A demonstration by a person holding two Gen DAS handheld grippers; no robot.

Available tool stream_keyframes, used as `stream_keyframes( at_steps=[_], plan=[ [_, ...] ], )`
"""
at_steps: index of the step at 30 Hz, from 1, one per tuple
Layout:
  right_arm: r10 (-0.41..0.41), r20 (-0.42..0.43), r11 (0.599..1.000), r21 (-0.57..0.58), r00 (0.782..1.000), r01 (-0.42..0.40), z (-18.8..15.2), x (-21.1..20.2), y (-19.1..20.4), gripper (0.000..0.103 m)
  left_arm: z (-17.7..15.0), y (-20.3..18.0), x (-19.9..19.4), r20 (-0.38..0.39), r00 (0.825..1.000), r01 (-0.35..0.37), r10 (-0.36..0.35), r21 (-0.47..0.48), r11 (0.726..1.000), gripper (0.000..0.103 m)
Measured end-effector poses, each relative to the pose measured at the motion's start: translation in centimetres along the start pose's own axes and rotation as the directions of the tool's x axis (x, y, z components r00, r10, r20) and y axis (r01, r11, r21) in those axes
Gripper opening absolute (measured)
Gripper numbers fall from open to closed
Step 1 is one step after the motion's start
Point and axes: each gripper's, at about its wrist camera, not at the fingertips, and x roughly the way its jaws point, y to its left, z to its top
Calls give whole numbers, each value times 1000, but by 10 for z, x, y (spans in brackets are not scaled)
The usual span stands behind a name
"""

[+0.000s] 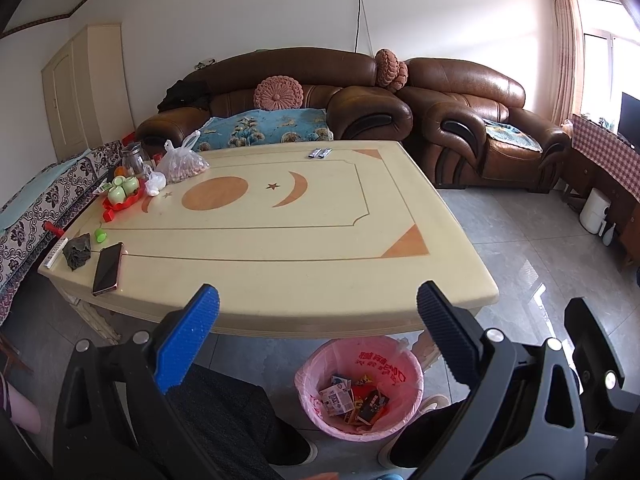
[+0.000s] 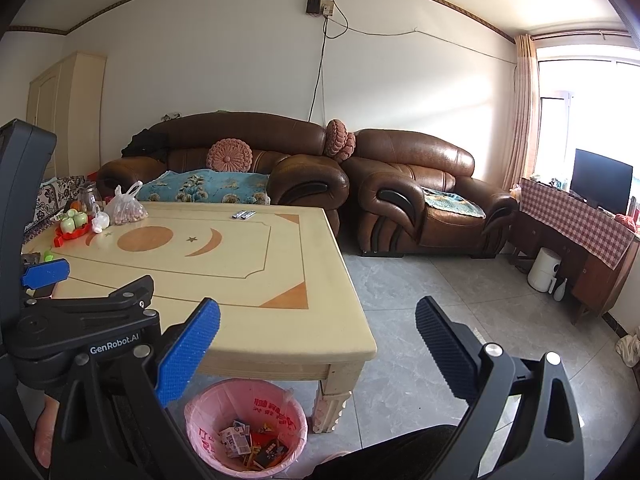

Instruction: Collect trash

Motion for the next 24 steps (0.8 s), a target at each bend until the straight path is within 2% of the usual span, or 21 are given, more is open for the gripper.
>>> stream_keyframes(
  at_steps=[24],
  plan=[
    [5,-3,1000,-8,1000,-5,1,2,2,96,2,4,-2,1,1000,-3,3,-1,1000,97]
  ],
)
